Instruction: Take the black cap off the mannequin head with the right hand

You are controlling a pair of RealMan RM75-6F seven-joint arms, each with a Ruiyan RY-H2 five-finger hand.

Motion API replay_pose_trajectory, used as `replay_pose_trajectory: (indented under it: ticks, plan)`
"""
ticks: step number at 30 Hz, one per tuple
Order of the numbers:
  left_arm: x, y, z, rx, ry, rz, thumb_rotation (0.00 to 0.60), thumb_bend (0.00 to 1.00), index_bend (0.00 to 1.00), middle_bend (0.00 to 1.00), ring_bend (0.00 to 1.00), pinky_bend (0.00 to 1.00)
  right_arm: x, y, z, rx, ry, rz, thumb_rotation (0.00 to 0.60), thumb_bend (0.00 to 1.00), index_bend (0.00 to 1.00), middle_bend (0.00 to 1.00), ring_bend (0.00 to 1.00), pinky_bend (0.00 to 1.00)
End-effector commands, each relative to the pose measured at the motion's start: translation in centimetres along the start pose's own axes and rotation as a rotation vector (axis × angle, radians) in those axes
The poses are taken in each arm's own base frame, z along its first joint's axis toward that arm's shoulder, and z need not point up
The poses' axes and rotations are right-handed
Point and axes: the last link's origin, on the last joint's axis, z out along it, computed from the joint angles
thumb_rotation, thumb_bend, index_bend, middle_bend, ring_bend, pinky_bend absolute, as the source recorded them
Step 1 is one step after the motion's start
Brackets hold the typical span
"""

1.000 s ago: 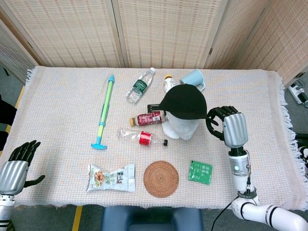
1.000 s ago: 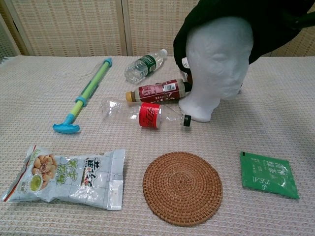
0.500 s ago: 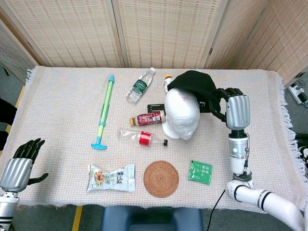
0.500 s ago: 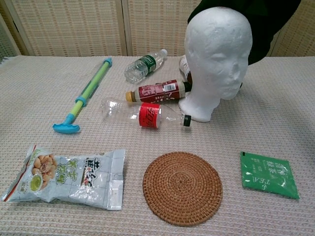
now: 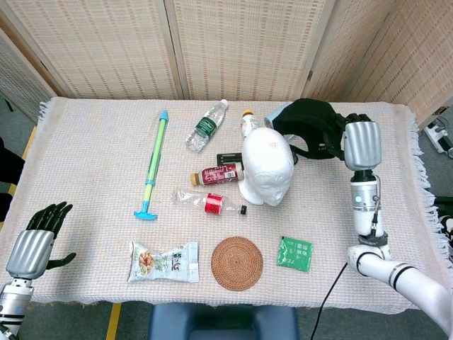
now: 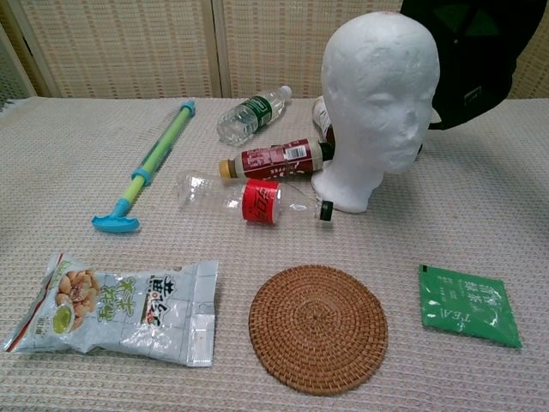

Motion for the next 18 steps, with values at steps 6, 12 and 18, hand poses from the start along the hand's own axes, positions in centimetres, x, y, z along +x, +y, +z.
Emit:
replay_pose_trajectory:
  ticks: [6, 12, 18]
  plan:
    - [0.1, 0.3, -0.1, -0.005, -0.003, 0.002, 0.6, 0.11, 0.07, 0.1, 0.08, 0.16, 1.5, 3.0, -4.0, 0.054, -0.144, -0.057, 0.6, 0.74, 0.82, 0.7, 0.52, 0.52]
    - [0.1, 0.4, -0.3, -0.004, -0.005, 0.003, 0.6, 0.11, 0.07, 0.1, 0.08, 0.16, 2.8, 4.3, -7.7, 0.093, -0.259, -0.077, 0.6, 0.74, 0.82, 0.7, 0.52, 0.53]
    - [0.1, 0.6, -0.5, -0.005, -0.006, -0.001, 0.6, 0.11, 0.07, 0.1, 0.08, 0.16, 1.9, 4.7, -9.8, 0.146, -0.37, -0.15, 0.6, 0.74, 0.82, 0.7, 0.52, 0.54]
